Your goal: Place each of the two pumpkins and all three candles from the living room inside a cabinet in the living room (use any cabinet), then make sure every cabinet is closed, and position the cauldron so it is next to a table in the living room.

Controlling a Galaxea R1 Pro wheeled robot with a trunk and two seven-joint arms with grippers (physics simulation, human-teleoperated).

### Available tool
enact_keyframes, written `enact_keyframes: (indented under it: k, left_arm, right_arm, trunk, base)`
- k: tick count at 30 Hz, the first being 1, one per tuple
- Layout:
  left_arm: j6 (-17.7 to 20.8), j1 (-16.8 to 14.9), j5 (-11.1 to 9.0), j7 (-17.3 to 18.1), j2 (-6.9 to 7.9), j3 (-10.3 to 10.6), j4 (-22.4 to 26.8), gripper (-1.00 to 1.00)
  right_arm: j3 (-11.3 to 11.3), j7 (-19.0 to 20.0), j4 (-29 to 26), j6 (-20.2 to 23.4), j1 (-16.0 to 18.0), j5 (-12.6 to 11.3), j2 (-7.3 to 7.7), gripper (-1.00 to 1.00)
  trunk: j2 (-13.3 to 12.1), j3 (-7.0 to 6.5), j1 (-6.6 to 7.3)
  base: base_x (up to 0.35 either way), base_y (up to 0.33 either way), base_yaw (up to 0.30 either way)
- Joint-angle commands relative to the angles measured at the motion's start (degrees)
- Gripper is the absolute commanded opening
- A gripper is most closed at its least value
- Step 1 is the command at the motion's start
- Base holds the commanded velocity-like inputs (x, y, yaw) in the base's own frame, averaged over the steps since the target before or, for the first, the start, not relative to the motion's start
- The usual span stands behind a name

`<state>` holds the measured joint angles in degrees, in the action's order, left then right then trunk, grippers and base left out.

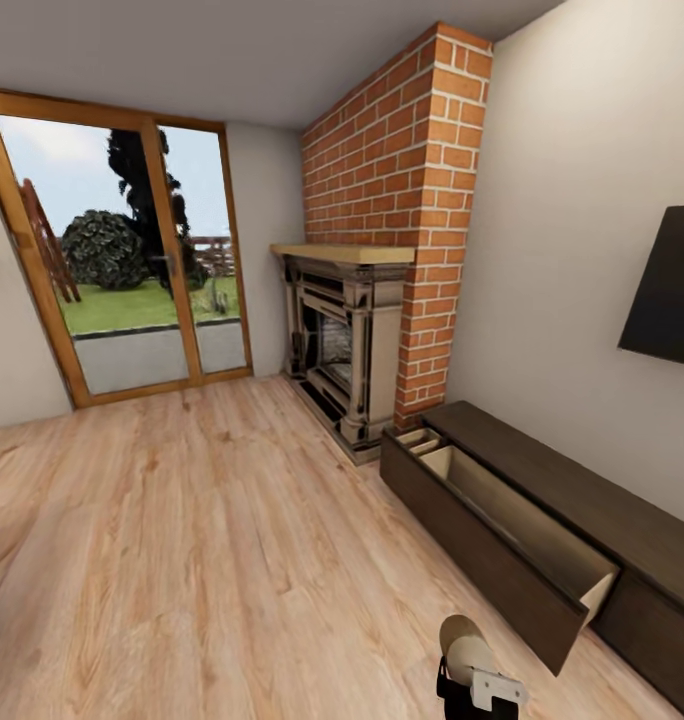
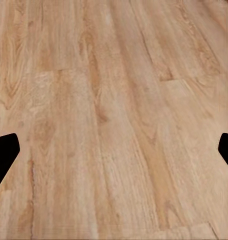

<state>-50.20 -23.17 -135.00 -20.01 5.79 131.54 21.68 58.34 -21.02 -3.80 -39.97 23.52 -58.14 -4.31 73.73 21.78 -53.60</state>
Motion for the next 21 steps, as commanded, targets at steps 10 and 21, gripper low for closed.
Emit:
enact_keyframes:
  k: [10, 21]
  left_arm:
    - [-0.30, -0.12, 0.00, -0.47, 0.01, 0.47, 0.20, 1.00]
    - [-0.34, -0.12, 0.00, -0.47, 0.01, 0.47, 0.20, 1.00]
  right_arm:
    - [0.81, -0.42, -0.12, -0.02, 0.04, -0.08, 0.00, -1.00]
    - [0.64, -0.42, -0.24, -0.02, 0.04, -0.22, -0.45, -1.00]
  trunk:
    - [-3.98, -0.88, 2.17]
    - [-7.99, -1.70, 4.37]
  base:
    - [0.300, -0.205, 0.000]
    - [0.300, -0.202, 0.000]
